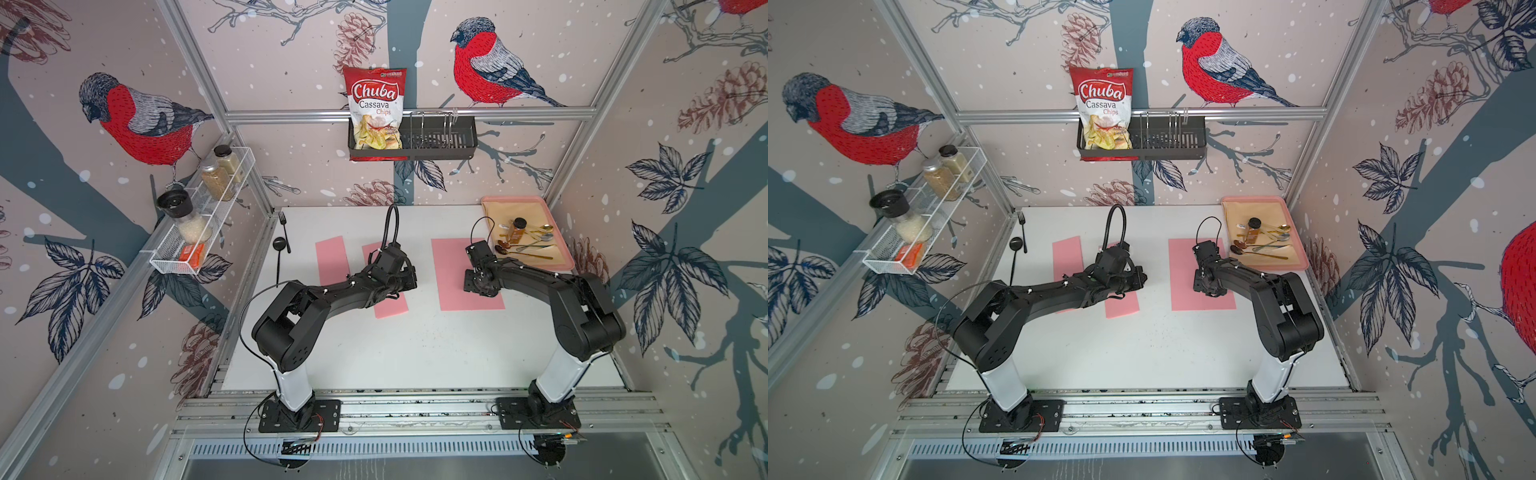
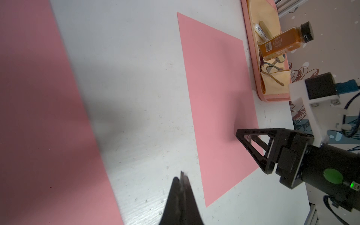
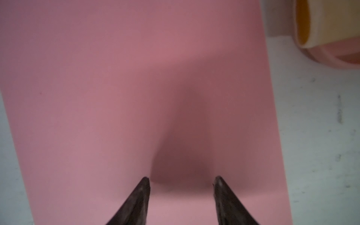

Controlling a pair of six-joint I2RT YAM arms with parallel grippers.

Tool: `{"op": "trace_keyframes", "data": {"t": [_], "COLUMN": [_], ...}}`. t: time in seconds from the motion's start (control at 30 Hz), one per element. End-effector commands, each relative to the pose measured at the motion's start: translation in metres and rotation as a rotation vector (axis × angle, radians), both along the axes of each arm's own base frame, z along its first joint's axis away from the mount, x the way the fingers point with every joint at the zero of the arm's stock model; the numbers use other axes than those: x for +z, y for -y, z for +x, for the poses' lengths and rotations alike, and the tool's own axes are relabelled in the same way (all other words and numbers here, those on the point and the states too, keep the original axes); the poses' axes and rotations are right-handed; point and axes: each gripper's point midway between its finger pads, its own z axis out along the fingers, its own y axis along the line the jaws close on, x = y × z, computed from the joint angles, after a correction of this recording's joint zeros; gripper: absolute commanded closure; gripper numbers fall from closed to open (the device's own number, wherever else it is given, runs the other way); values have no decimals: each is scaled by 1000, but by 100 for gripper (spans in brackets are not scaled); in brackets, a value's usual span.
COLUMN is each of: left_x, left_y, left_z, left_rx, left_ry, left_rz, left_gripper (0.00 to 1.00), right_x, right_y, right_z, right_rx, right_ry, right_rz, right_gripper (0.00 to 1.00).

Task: Fold the rectangular paper in half along the long edge
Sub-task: Move the paper to the center of the board.

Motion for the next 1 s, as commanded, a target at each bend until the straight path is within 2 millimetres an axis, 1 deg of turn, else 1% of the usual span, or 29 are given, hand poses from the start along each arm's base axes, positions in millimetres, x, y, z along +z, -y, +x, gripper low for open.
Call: {"op": "trace_keyframes", "data": {"t": [0.0, 0.13, 0.3, 0.33, 0.43, 0.53, 0.6, 0.7, 0.77, 0.83, 0.9, 0.93, 0.97], "left_x": [-5, -8, -6, -15, -16, -15, -15, -17, -20, -23, -23, -21, -18], "left_y": [-8, -9, -8, -12, -14, -16, -18, -20, -21, -19, -18, -18, -16], "left_z": [3, 4, 5, 0, -1, -2, -3, -3, -3, -4, -4, -3, -2], "left_rx": [52, 60, 61, 62, 68, 73, 76, 79, 80, 75, 69, 72, 69], "left_ry": [-2, -6, -1, -17, -20, -17, -16, -16, -22, -27, -19, -6, 13], "left_rz": [24, 26, 16, 28, 27, 33, 36, 37, 38, 33, 19, 8, -8], "left_gripper": [100, 100, 100, 100, 100, 100, 100, 100, 100, 100, 100, 100, 100], "right_x": [-3, -6, -9, -9, -11, -10, -6, 11, 28, 47, 64, 73, 78], "right_y": [-6, -20, -38, -42, -54, -65, -72, -84, -91, -94, -87, -79, -67], "right_z": [-4, -15, -26, -27, -31, -35, -37, -36, -32, -28, -21, -17, -12], "right_rx": [25, 63, 99, 105, 125, 141, 148, 161, 173, 181, 169, 155, 131], "right_ry": [-4, -18, -37, -41, -52, -61, -61, -42, -19, 11, 44, 64, 81], "right_rz": [-15, -5, 41, 55, 86, 110, 132, 181, 219, 242, 240, 241, 236], "right_gripper": [45, 45, 44, 44, 45, 44, 44, 44, 43, 43, 42, 42, 41]}}
